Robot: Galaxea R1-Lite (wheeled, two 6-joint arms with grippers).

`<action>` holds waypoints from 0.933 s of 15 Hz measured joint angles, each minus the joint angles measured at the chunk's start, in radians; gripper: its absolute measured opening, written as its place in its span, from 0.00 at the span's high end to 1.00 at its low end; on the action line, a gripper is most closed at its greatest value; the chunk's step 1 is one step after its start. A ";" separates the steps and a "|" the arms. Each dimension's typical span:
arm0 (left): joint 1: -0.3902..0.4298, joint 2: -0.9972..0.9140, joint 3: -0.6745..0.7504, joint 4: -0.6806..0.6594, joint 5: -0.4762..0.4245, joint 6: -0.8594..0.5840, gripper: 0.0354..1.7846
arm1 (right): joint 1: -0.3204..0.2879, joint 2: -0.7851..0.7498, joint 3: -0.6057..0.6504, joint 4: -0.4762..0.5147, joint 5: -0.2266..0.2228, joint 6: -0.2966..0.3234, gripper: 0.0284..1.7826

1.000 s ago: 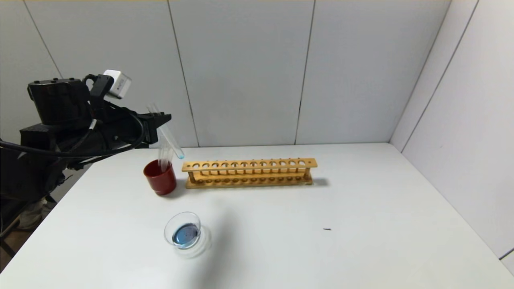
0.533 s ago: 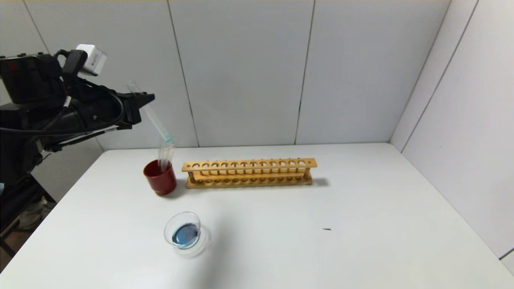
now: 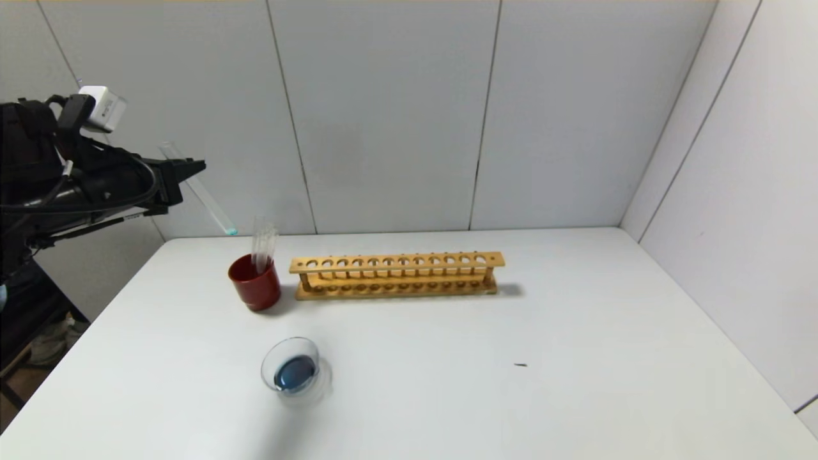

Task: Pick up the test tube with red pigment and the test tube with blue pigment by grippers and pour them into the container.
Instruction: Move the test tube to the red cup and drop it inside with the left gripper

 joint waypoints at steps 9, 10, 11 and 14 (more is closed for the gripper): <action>0.022 0.058 0.042 0.003 -0.070 0.011 0.84 | 0.000 0.000 0.000 0.000 0.000 0.000 0.02; 0.021 0.065 0.037 0.000 -0.069 0.012 0.84 | 0.000 0.000 0.000 0.000 0.000 0.000 0.02; 0.021 0.071 0.033 0.001 -0.069 0.013 0.84 | 0.000 0.000 0.000 0.000 0.000 0.000 0.02; 0.022 0.094 0.020 0.000 -0.069 0.035 0.84 | 0.000 0.000 0.000 0.000 0.000 0.000 0.02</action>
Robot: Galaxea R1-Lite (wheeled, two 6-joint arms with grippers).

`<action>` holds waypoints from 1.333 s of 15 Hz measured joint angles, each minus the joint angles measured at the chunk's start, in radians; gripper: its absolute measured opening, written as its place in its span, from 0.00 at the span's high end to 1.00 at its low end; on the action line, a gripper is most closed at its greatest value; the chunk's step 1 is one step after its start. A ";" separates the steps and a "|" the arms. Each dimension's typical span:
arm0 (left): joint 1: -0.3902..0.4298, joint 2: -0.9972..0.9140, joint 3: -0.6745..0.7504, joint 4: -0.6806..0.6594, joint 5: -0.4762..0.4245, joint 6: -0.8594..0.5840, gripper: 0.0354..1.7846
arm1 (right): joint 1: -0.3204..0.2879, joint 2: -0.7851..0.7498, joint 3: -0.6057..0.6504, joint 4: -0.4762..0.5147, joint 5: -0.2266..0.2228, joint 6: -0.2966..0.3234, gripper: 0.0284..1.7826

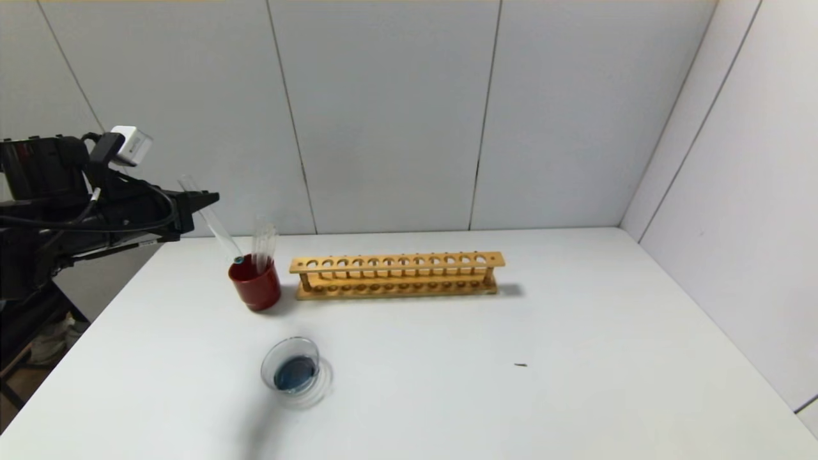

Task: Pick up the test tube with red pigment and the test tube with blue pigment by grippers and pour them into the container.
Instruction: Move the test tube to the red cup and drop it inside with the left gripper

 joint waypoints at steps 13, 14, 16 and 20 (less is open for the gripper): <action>0.004 0.153 -0.065 -0.027 0.000 0.040 0.84 | 0.000 0.000 0.000 0.000 0.000 0.000 0.02; 0.005 0.163 -0.065 -0.027 0.000 0.053 0.84 | 0.000 0.000 0.000 0.000 0.000 0.000 0.02; 0.006 0.182 -0.065 -0.029 -0.001 0.069 0.84 | 0.000 0.000 0.000 0.000 0.000 0.000 0.02; 0.005 0.200 -0.066 -0.049 -0.001 0.069 0.84 | 0.000 0.000 0.000 0.000 0.000 0.000 0.02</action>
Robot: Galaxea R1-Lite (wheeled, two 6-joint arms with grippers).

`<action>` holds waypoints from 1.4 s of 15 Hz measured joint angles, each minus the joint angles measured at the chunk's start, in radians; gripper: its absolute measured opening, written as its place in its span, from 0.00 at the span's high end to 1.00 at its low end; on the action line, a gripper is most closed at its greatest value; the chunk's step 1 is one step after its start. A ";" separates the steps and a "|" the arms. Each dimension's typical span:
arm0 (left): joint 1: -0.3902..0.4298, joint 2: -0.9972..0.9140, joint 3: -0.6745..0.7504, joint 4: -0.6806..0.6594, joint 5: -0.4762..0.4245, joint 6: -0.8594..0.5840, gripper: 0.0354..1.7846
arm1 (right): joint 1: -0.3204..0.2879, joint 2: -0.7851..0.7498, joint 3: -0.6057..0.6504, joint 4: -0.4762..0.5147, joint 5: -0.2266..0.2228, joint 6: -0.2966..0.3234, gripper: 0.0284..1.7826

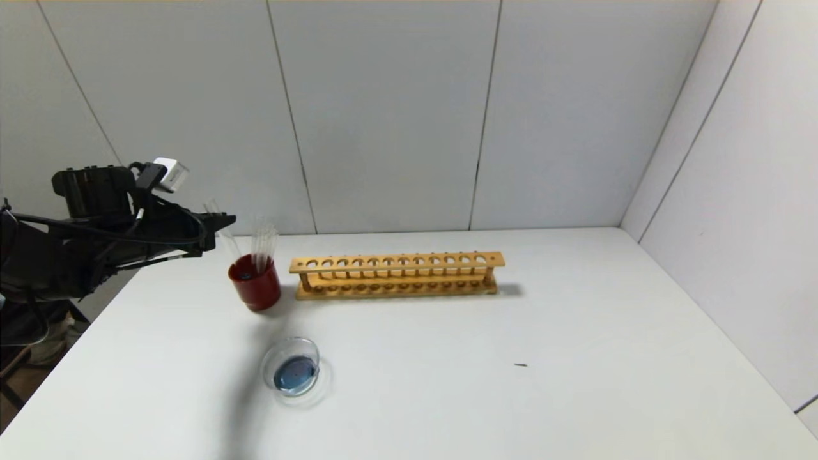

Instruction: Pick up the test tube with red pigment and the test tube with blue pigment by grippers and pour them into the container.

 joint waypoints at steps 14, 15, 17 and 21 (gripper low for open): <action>-0.005 0.003 0.022 0.001 -0.038 0.004 0.65 | 0.000 0.000 0.000 0.000 0.000 0.000 0.02; -0.005 0.003 0.022 0.001 -0.038 0.004 0.57 | 0.000 0.000 0.000 0.000 0.000 0.000 0.02; -0.005 0.003 0.020 0.000 -0.038 0.004 0.37 | 0.000 0.000 0.000 0.000 0.000 0.000 0.02; -0.004 -0.002 0.015 -0.001 -0.035 0.003 0.09 | 0.000 0.000 0.000 0.000 0.000 0.000 0.02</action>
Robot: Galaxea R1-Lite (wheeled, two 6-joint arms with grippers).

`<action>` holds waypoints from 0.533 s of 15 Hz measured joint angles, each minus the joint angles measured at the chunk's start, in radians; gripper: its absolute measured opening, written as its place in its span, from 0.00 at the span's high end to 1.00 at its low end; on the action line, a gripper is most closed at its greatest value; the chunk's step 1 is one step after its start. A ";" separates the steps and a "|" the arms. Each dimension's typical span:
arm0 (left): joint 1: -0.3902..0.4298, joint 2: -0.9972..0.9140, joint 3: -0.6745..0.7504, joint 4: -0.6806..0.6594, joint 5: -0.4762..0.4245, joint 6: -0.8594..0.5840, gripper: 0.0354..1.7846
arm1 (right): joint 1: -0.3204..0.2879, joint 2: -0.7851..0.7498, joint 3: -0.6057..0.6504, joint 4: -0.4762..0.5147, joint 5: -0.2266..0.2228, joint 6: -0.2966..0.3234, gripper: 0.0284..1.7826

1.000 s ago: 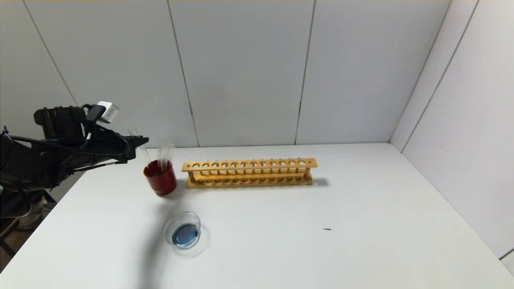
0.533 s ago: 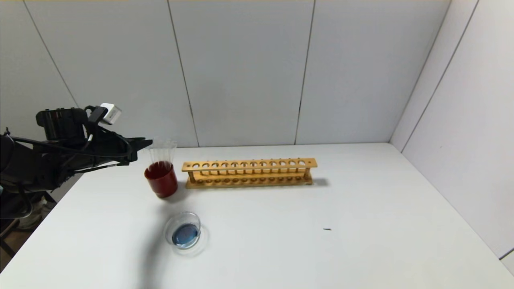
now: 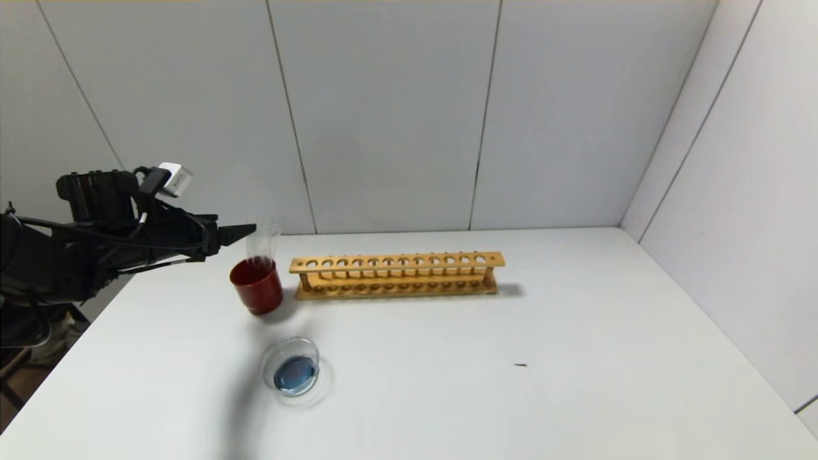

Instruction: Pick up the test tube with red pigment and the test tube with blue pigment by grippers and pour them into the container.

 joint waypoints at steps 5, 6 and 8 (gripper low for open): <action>0.007 -0.121 -0.004 -0.001 0.022 -0.001 0.02 | 0.000 0.000 0.000 0.000 0.000 0.000 0.02; 0.008 -0.169 0.007 0.001 0.036 -0.001 0.02 | 0.000 0.000 0.000 0.000 0.000 0.000 0.02; 0.008 -0.295 0.062 0.003 0.071 0.018 0.02 | 0.000 0.000 0.000 0.000 0.000 0.000 0.02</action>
